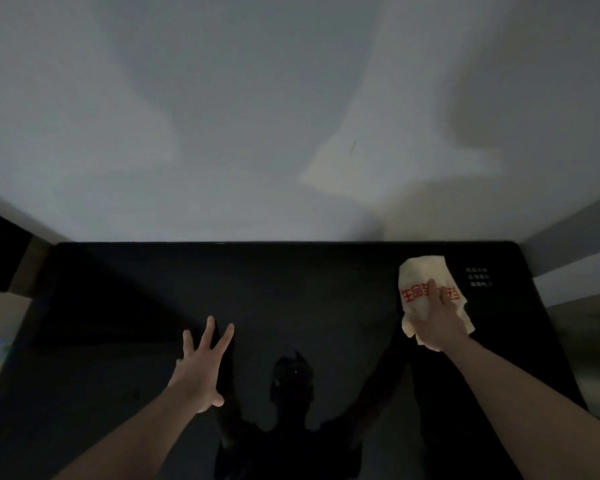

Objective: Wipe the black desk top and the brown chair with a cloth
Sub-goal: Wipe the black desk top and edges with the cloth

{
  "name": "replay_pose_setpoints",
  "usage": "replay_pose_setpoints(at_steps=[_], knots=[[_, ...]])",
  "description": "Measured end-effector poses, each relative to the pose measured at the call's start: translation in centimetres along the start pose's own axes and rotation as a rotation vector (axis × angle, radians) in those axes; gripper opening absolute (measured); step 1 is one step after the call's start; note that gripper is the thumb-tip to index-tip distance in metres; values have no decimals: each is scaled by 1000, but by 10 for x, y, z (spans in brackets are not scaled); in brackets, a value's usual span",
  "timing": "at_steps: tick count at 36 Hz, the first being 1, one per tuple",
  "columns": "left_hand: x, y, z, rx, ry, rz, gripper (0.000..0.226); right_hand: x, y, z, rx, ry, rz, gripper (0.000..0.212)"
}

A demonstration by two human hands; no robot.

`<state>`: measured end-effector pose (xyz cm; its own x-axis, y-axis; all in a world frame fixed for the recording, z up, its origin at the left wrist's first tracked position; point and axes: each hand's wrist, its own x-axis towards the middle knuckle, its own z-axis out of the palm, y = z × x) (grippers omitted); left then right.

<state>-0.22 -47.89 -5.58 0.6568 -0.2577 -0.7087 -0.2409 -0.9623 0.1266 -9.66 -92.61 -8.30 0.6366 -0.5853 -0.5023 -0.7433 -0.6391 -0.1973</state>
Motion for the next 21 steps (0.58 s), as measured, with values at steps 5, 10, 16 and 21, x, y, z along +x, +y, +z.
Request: replay_pose_setpoints(at_steps=[5, 10, 16, 21], knots=[[4, -1, 1, 8, 8, 4, 140, 30, 4, -18, -6, -11, -25, 92], [3, -1, -1, 27, 17, 5, 141, 43, 1, -21, 19, -4, -5, 96], [2, -1, -2, 49, 9, 4, 140, 35, -31, -10, 106, 26, 73, 88], [2, -5, -5, 86, -6, 28, 139, 7, -78, 8, 45, 31, 38, 86]])
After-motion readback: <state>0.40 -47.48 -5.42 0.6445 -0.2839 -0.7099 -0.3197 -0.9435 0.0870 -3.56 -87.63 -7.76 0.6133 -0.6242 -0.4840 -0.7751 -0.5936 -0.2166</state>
